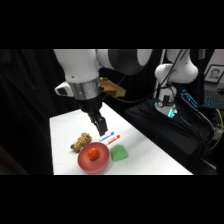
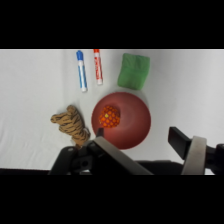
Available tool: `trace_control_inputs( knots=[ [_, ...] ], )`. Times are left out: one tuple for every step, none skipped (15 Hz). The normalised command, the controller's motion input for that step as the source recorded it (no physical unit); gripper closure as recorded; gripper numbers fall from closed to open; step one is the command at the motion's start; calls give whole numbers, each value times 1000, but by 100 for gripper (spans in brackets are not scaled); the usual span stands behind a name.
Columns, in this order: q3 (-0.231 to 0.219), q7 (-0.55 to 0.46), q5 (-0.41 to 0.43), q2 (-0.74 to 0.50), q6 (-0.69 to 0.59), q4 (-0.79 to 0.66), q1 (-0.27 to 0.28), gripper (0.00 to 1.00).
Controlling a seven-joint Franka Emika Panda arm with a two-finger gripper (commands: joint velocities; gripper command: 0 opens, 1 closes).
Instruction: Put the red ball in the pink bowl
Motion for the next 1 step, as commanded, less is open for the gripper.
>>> trace_control_inputs(
  knots=[
    [102,-48,98,-10,-349,282,-105,0]
  ],
)
